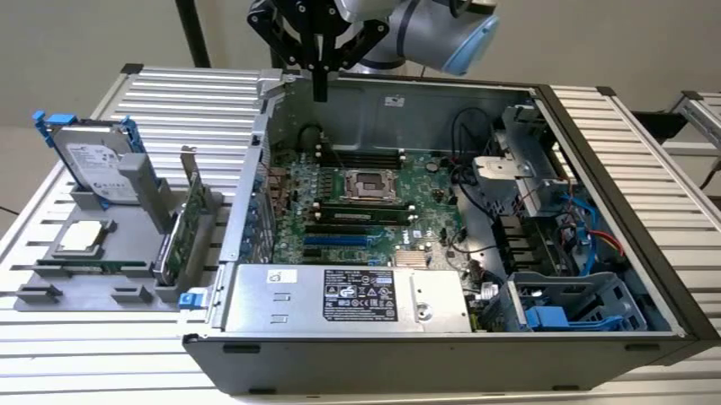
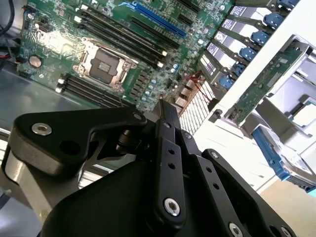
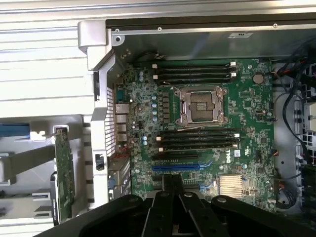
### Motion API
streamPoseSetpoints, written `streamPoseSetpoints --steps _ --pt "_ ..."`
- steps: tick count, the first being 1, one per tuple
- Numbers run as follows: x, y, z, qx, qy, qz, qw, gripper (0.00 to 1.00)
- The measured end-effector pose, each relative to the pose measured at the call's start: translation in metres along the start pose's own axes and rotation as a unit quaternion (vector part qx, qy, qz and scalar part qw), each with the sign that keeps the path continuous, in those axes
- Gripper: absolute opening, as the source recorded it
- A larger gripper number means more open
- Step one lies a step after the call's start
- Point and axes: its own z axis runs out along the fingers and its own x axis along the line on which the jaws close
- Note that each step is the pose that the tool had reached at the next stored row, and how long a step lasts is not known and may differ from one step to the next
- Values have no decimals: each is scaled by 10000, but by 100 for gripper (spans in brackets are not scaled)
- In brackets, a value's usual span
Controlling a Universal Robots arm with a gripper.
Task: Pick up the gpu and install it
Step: 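Reach for the gpu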
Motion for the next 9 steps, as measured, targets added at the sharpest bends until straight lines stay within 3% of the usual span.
streamPoseSetpoints --steps 9 --pt "143 -10 -3 0 0 0 10000 0"
